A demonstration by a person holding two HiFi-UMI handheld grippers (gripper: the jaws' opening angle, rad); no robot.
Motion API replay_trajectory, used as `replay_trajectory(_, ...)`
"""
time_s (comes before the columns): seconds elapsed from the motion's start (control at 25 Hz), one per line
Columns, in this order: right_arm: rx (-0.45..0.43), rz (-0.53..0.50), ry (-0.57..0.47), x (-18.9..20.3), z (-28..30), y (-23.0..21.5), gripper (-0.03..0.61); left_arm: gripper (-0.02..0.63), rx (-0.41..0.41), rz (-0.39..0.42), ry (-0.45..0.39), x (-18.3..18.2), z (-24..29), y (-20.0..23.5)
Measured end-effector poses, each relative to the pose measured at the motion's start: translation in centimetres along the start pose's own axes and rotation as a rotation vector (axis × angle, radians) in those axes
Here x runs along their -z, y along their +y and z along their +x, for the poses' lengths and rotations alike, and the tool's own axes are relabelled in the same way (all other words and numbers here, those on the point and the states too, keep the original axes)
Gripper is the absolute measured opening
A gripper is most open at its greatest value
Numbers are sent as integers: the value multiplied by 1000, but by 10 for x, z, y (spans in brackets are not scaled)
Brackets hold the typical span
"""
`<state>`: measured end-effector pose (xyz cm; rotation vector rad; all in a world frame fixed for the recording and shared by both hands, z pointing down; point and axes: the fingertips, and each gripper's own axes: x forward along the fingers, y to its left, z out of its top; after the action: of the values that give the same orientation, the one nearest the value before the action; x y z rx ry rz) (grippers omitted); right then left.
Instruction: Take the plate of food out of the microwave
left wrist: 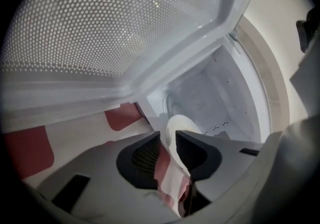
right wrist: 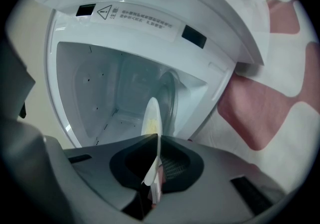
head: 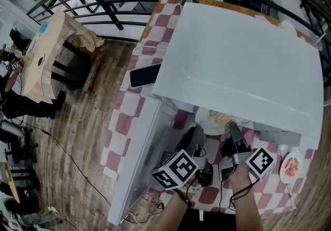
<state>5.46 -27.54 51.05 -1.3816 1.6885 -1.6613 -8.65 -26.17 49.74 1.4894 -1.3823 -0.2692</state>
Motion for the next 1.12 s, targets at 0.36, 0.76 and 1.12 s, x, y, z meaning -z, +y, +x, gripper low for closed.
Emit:
replay_trajectory(0.36,3,-4,1,0,-1,-2,25,137,29,-17,40,7,12,-1)
replay_trajectory(0.76,21,-74,-8,-5,-4,-1,31,58,48,55,23,10,16,-9)
replay_trajectory(1.12,9,-98,-25,-6,-12,3,34,58,76,66,28,10,10,-16)
